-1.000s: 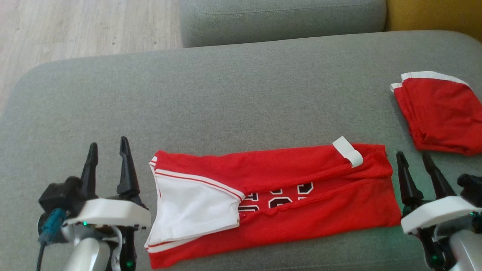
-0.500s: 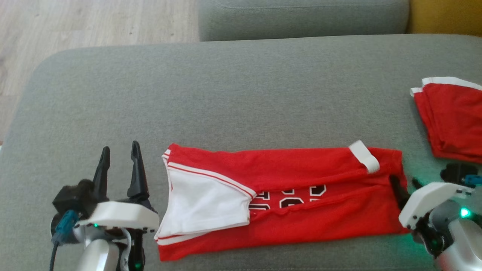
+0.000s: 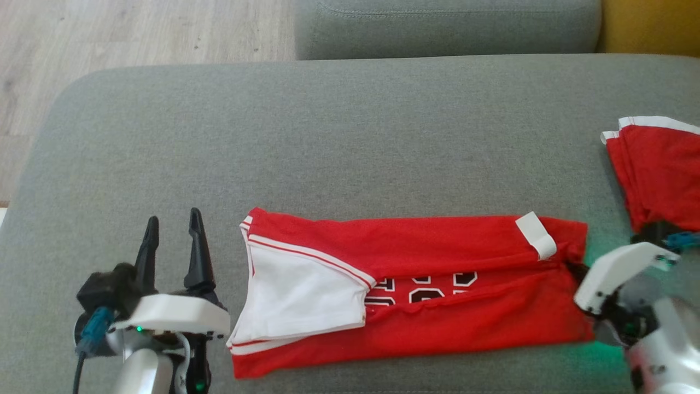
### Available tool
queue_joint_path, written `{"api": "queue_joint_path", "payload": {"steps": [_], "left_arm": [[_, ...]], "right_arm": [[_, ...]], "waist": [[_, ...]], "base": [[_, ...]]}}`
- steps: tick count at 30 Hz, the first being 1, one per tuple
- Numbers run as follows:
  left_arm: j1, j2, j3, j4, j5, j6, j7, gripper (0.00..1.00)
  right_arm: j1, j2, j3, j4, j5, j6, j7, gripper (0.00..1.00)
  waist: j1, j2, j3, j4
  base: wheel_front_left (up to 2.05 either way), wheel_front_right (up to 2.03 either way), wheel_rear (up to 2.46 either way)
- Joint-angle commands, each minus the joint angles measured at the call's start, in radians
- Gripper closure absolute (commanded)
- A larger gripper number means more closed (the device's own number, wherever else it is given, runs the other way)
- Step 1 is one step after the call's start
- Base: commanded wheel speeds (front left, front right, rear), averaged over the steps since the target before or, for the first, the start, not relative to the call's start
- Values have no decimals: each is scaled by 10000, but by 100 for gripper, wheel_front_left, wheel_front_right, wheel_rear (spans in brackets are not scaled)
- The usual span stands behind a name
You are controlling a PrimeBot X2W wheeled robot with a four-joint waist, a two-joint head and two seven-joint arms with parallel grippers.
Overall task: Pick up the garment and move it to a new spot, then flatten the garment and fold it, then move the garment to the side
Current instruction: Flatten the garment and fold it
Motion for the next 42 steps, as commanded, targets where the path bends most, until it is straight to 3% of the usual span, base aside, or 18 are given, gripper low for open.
{"api": "queue_joint_path", "payload": {"steps": [1,5,8,17,27,33,37,42], "left_arm": [[-211,17,501,-284,133,-19,-122,0],[-229,-63,613,-240,205,-78,-122,0],[-194,-141,704,-196,256,-149,-122,0],[-96,-259,865,-137,325,-276,-122,0],[2,-330,968,168,373,-432,-122,0],[30,-342,960,275,452,-468,-122,0],[-12,-344,923,357,455,-520,-122,0],[-105,-352,829,484,439,-562,-122,0]], "right_arm": [[269,513,482,-70,113,-9,220,100],[235,356,434,-696,222,-9,-301,100],[186,-122,166,-1300,213,-9,-665,100],[483,-876,-180,-2555,51,-9,-636,100],[1566,267,52,-5792,1696,-9,473,100],[2119,1363,516,-7552,3139,-9,1461,100],[2149,1810,665,-7490,4313,-9,1844,100],[1717,1904,1198,-6317,6461,-9,1537,100]], "waist": [[0,0,3,-35],[0,0,-48,-143],[0,0,-163,-278],[0,0,-314,-465],[0,0,-592,-291],[0,0,-783,115],[0,0,-806,562],[0,0,-731,1264]], "base": [[0,0,0],[0,0,0],[0,0,0],[0,0,0],[0,0,0],[0,0,0],[0,0,0],[0,0,0]]}}
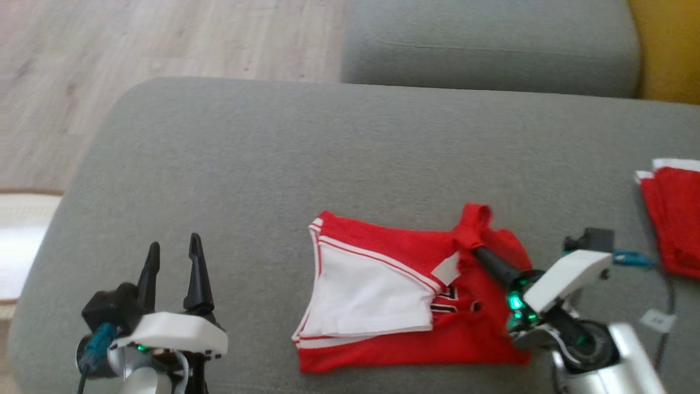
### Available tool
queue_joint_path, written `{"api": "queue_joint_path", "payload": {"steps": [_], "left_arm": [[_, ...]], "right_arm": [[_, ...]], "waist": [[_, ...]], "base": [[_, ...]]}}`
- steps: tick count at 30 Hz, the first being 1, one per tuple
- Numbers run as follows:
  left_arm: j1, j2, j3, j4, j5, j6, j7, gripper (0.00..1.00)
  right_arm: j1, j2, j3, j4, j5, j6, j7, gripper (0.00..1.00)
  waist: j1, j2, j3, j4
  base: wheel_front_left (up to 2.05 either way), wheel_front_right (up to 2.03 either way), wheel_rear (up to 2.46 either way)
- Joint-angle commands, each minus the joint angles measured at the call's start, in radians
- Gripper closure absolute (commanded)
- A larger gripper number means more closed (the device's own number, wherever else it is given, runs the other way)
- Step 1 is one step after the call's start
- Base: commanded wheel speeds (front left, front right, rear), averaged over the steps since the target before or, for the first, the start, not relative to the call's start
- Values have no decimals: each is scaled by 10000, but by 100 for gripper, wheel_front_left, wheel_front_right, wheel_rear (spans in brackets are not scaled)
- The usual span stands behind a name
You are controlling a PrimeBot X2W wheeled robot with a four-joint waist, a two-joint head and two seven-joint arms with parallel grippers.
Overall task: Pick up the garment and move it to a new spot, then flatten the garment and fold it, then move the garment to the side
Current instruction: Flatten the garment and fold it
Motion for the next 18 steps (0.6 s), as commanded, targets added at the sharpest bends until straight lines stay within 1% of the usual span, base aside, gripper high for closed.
{"api": "queue_joint_path", "payload": {"steps": [1,4,9,12,13,18], "left_arm": [[-480,13,257,-235,79,-31,-122,0],[-551,4,182,-166,61,-40,-122,0],[-645,-12,105,-99,23,-27,-122,0],[-674,-22,63,-79,9,-7,-122,0],[-674,-22,63,-79,9,-7,-122,0],[-741,-35,49,-78,-22,25,-122,0]], "right_arm": [[-847,99,424,-94,506,-7,-232,100],[-1377,101,1036,737,1543,-7,-694,100],[-2221,103,2038,1834,2531,-7,-1206,100],[-2655,103,2582,2394,2962,-7,-1437,100],[-2655,103,2582,2394,2962,-7,-1437,100],[-3212,103,3350,3335,3517,-7,-1709,100]], "waist": [[0,0,76,411],[0,0,180,829],[0,0,338,1366],[0,0,423,1584],[0,0,423,1584],[0,0,533,1763]], "base": [[0,0,0],[0,0,0],[0,0,0],[0,0,0],[0,0,0],[0,0,0]]}}
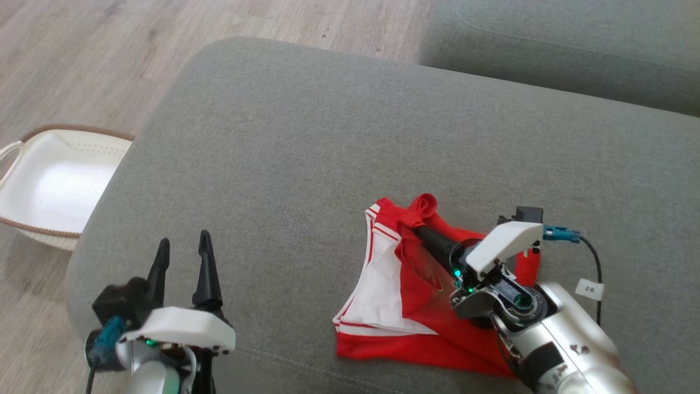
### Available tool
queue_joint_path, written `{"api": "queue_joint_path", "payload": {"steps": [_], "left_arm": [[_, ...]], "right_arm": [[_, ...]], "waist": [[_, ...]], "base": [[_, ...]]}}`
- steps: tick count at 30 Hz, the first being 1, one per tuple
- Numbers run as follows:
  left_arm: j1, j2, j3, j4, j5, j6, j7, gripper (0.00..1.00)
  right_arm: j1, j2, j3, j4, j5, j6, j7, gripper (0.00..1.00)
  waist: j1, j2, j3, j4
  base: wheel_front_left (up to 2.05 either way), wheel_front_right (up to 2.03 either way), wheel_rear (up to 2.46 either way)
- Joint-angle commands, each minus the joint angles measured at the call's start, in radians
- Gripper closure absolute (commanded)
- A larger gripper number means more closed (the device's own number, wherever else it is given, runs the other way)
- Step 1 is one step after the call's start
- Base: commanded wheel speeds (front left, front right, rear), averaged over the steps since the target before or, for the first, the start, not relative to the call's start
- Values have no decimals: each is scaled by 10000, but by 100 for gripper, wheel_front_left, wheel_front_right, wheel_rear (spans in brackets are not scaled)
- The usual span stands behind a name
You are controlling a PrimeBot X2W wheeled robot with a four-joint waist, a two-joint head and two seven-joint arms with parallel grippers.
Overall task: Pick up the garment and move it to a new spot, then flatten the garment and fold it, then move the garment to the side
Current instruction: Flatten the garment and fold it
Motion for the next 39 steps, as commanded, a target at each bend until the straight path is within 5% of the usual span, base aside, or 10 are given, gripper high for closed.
{"api": "queue_joint_path", "payload": {"steps": [1,6,8,9,17,23,29,33,37,39], "left_arm": [[-600,-18,305,-306,-21,16,-122,0],[-684,-27,282,-260,-36,12,-122,0],[-728,-29,276,-228,-37,-2,-122,0],[-745,-30,276,-212,-35,-7,-122,0],[-754,-29,405,-200,14,-6,-122,0],[-639,-22,532,-379,119,-34,-122,0],[-558,-30,529,-559,204,-50,-122,0],[-536,-35,529,-584,226,-47,-122,0],[-504,-39,533,-615,232,-35,-122,0],[-516,-40,523,-622,226,-39,-122,0]], "right_arm": [[-571,86,264,-148,182,-7,-135,100],[-950,86,863,547,735,-7,-343,100],[-1041,87,1155,732,1005,-7,-291,42],[-1081,87,1301,810,1136,-7,-258,0],[-1240,78,1959,394,1602,-7,-286,0],[-1236,-752,1541,-1141,1126,-7,-884,0],[-990,-2568,1455,-2978,-1188,-7,-2741,0],[-657,-3671,1594,-3006,-3443,-7,-4445,0],[-189,-3634,1439,-2789,-4089,-7,-5168,0],[-9,-3473,1391,-2689,-4114,-7,-5192,11]], "waist": [[-1,0,44,40],[-1,0,126,81],[-1,0,152,69],[-1,0,160,57],[-1,0,60,-284],[-1,0,-49,-724],[-1,0,-104,-1093],[-1,0,-147,-1251],[-1,0,-139,-1353],[-1,0,-111,-1367]], "base": [[0,0,0],[0,0,0],[0,0,0],[0,0,0],[0,0,0],[0,0,0],[0,0,0],[0,0,0],[0,0,0],[0,0,0]]}}
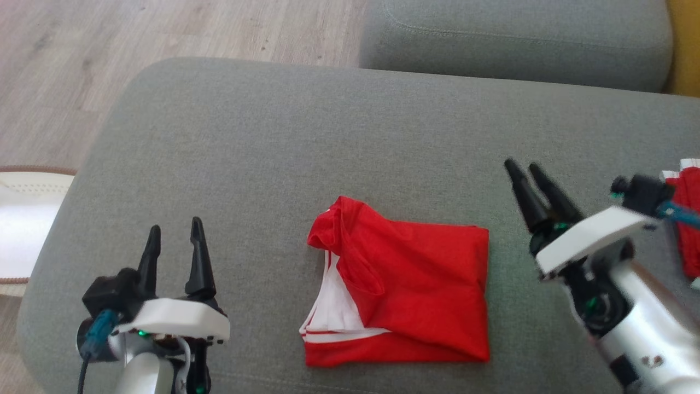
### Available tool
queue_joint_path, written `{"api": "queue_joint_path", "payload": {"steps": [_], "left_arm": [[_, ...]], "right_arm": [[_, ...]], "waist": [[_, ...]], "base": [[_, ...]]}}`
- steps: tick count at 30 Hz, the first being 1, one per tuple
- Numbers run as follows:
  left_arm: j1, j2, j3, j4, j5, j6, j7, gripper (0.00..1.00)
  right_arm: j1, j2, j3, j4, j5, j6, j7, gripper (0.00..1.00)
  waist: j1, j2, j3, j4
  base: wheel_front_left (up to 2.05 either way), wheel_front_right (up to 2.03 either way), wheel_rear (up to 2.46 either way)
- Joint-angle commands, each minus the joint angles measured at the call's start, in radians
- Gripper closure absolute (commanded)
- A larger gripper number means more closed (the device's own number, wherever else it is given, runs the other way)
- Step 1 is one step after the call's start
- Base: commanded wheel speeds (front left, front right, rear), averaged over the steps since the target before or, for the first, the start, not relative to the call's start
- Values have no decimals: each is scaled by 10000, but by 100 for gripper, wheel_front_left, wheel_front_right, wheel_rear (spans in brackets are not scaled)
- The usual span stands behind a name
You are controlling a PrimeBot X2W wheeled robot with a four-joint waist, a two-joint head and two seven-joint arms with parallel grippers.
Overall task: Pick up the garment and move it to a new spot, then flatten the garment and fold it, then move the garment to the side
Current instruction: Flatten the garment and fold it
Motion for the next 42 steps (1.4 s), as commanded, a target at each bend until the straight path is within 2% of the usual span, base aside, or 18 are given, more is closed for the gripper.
{"api": "queue_joint_path", "payload": {"steps": [1,2,5,12,22,30,35,42], "left_arm": [[-290,12,274,-335,63,-27,-122,0],[-309,12,251,-330,62,-30,-122,0],[-382,9,178,-291,46,-52,-122,0],[-463,6,49,-197,-15,-33,-122,0],[-472,4,29,-172,-61,21,-122,0],[-561,4,6,-128,-112,83,-122,0],[-598,3,74,-136,-82,88,-122,0],[-516,3,177,-314,3,109,-122,0]], "right_arm": [[-157,0,-15,-264,-10,-7,-40,62],[-90,126,31,-239,45,-7,70,100],[104,612,188,-169,534,-7,617,100],[583,1768,583,221,2514,-7,2456,100],[720,2538,1147,1587,3163,-7,3566,100],[519,3169,2181,1066,3247,-7,4438,100],[314,3081,2347,167,3177,-7,4346,100],[96,1834,1666,-1658,2920,-7,3607,100]], "waist": [[0,0,13,12],[0,0,30,31],[0,0,84,131],[0,0,184,592],[0,0,344,1220],[0,0,463,1058],[0,0,418,685],[0,0,204,-82]], "base": [[0,0,0],[0,0,0],[0,0,0],[0,0,0],[0,0,0],[0,0,0],[0,0,0],[0,0,0]]}}
